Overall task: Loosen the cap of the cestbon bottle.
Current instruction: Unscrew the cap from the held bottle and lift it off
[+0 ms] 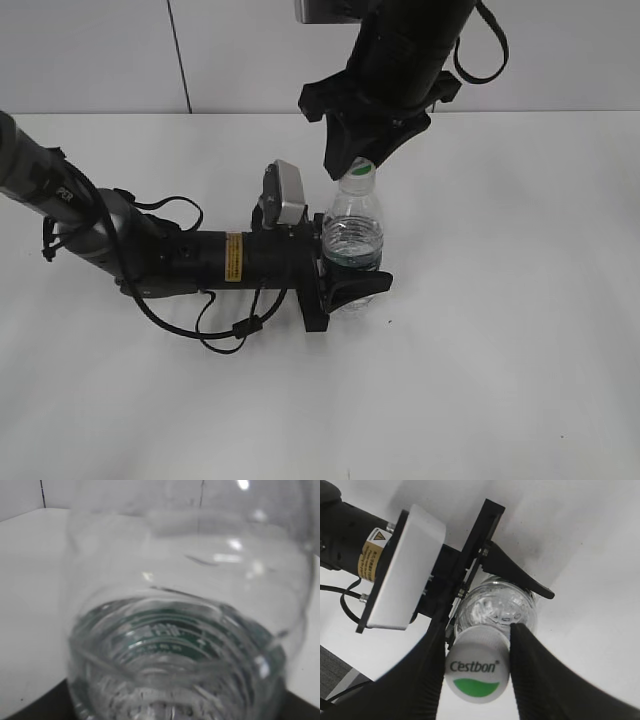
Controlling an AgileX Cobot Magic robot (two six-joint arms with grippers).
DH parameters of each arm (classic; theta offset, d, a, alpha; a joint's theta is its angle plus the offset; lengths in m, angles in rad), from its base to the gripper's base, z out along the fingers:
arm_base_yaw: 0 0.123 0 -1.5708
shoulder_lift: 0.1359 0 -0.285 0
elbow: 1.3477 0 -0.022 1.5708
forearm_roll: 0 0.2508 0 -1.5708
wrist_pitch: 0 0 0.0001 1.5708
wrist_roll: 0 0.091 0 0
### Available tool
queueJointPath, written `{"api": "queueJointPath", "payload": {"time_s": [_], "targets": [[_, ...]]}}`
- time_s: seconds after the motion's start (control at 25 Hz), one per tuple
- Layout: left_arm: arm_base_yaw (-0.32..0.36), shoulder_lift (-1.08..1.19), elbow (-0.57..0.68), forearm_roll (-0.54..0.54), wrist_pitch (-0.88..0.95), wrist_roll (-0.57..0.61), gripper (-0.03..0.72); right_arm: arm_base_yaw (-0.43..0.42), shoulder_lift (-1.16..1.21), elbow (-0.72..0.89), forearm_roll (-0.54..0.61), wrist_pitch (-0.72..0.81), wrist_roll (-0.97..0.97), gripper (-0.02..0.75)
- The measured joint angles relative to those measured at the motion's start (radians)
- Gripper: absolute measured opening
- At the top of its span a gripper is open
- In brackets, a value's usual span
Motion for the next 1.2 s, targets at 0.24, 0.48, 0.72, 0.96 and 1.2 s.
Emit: {"api": "queueJointPath", "payload": {"time_s": [0.24,0.48,0.72,0.96,1.2], "targets": [[0.000,0.000,0.000,0.000,0.000,0.000,0.402,0.000,0.000,0.000,-0.002,0.000,0.061,0.303],[0.000,0.000,0.000,0.000,0.000,0.000,0.402,0.000,0.000,0.000,-0.013,0.000,0.126,0.305],[0.000,0.000,-0.002,0.000,0.000,-0.001,0.402,0.002,0.000,-0.001,-0.020,0.001,0.182,0.342],[0.000,0.000,-0.002,-0.001,0.000,-0.003,0.402,0.002,0.000,-0.001,-0.020,0.007,0.239,0.445],[0.000,0.000,-0.002,-0.001,0.001,-0.003,0.402,0.002,-0.004,-0.001,-0.020,0.007,0.279,0.455]]}}
